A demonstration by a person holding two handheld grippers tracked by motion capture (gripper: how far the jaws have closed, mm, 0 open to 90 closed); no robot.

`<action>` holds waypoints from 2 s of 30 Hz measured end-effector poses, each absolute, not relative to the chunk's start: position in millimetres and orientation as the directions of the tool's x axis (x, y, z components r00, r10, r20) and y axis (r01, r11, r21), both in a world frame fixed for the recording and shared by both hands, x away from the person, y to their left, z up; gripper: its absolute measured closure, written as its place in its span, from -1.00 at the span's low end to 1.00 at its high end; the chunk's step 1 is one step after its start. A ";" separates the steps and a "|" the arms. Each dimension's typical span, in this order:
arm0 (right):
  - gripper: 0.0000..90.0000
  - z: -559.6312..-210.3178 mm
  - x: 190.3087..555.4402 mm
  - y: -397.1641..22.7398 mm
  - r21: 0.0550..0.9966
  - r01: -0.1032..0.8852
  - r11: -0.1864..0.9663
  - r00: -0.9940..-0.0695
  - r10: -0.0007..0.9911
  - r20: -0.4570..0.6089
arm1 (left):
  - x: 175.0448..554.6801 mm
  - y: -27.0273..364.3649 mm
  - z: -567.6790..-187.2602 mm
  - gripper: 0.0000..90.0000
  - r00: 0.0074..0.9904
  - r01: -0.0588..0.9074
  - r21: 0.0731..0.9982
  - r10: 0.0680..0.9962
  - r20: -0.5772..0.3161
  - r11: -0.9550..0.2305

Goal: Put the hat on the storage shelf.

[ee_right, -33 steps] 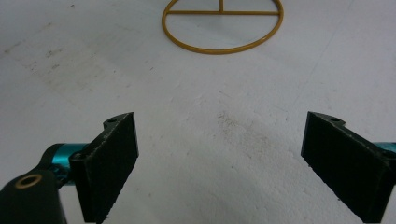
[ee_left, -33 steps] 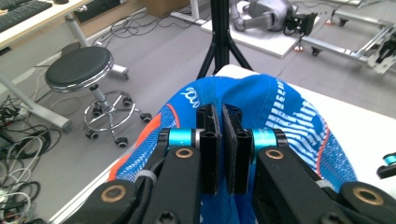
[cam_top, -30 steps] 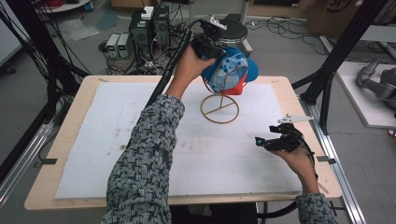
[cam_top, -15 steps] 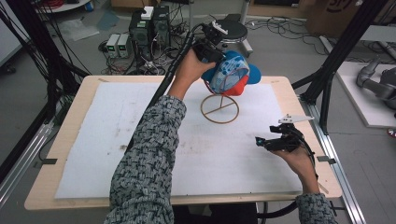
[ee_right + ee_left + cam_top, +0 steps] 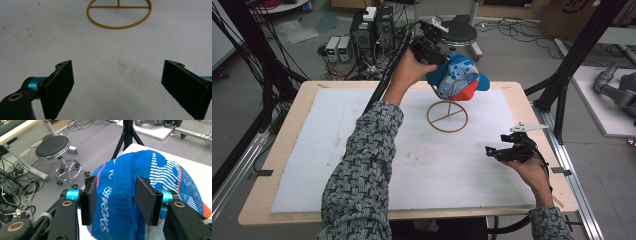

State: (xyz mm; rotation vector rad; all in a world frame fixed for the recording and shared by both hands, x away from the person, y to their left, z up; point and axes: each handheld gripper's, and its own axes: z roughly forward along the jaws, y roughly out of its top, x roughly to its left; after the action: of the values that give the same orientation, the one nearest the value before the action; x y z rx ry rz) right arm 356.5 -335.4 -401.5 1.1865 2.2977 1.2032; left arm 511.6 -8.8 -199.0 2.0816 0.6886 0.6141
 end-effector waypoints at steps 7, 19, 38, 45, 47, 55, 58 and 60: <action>-0.76 -401.1 357.1 -335.2 0.788 0.531 0.312 -0.621 0.776 0.111 | 503.3 12.1 -188.0 -0.01 0.720 0.275 0.819 0.673 0.173 -0.504; -0.76 -398.9 362.9 -325.8 0.791 0.522 0.319 -0.630 0.770 0.105 | 471.8 96.6 -184.7 -0.05 0.659 0.299 0.846 0.737 0.151 -0.441; -0.76 -395.6 379.2 -319.3 0.803 0.504 0.319 -0.638 0.764 0.096 | 406.7 235.3 -267.8 -0.22 0.514 0.397 0.871 0.856 0.050 -0.289; -0.76 -395.1 381.9 -318.9 0.806 0.502 0.314 -0.638 0.764 0.100 | 376.8 249.3 -305.3 -0.30 0.498 0.381 0.894 0.867 0.017 -0.236; -0.76 -395.0 382.3 -319.3 0.805 0.506 0.310 -0.635 0.765 0.105 | 368.3 252.4 -315.9 -0.33 0.494 0.374 0.900 0.869 0.011 -0.224; -0.76 -392.3 380.2 -320.3 0.826 0.470 0.311 -0.649 0.756 0.084 | 350.1 258.2 -348.3 -0.53 0.498 0.367 0.912 0.866 -0.028 -0.182; -0.76 -392.0 380.8 -319.3 0.826 0.461 0.325 -0.645 0.761 0.061 | 350.8 260.6 -355.9 -0.57 0.492 0.383 0.905 0.870 -0.030 -0.185; -0.76 -391.8 380.5 -319.2 0.825 0.463 0.324 -0.641 0.765 0.059 | 350.5 262.7 -359.4 -0.59 0.486 0.388 0.900 0.874 -0.019 -0.197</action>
State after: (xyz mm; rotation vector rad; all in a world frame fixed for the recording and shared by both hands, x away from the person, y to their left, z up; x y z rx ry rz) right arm 380.5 -319.2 -391.8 1.0952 2.2528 1.2325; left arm 350.5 262.7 -359.4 1.7889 1.0660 0.6460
